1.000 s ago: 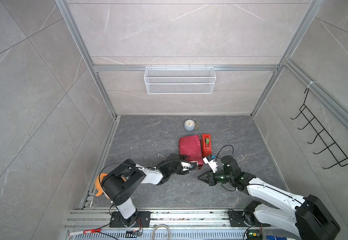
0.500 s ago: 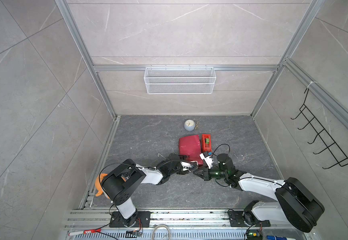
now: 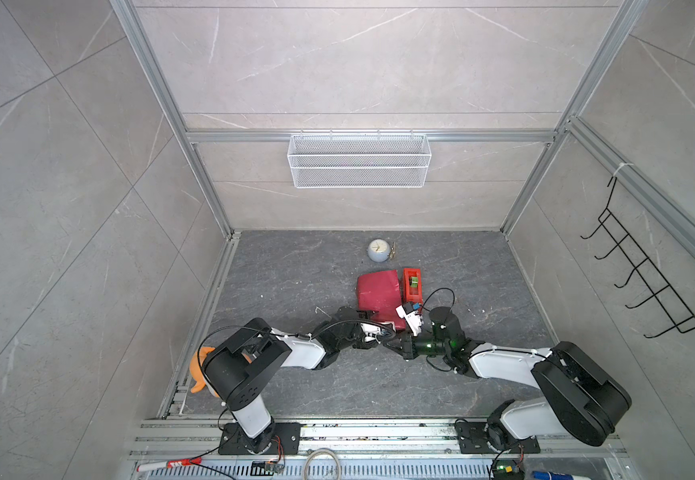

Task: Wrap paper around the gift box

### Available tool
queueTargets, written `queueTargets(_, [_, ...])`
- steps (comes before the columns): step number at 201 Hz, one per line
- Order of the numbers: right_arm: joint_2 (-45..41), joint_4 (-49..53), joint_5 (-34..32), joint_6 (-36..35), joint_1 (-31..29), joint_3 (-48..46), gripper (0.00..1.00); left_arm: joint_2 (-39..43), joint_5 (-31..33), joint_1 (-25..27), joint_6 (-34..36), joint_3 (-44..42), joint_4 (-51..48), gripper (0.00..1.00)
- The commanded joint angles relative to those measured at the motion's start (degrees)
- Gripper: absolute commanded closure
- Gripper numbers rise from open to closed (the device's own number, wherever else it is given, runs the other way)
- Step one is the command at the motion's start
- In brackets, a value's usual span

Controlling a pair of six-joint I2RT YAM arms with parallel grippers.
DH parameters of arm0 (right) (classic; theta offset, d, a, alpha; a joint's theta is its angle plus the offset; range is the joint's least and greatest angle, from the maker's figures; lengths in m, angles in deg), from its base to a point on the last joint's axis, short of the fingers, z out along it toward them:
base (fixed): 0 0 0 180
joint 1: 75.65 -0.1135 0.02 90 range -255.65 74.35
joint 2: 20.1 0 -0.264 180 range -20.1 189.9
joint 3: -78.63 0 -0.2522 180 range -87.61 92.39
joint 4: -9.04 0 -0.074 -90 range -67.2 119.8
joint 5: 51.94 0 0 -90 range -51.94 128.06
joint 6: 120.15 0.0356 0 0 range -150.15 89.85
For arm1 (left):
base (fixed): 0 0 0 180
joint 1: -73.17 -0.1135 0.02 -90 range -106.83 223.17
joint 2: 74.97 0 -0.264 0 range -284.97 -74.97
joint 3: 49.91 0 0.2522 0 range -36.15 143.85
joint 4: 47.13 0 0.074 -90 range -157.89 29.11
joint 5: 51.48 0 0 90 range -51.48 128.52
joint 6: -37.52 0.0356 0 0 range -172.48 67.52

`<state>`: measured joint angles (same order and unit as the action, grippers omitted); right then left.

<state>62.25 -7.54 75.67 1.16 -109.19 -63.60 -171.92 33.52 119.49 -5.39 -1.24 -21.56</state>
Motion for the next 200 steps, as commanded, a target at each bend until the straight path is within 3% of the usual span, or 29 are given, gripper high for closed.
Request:
queueTargets(1, [1.4, -1.6, -1.5, -0.6, -0.2, 1.6, 1.00, -1.8, 1.4, -1.4, -2.5, -0.3, -4.9, 0.33])
queueTargets(200, [3.8, 2.9, -6.8, 0.1, -0.2, 3.1, 1.00, -1.6, 1.1, -1.4, -2.8, -0.2, -5.1, 0.33])
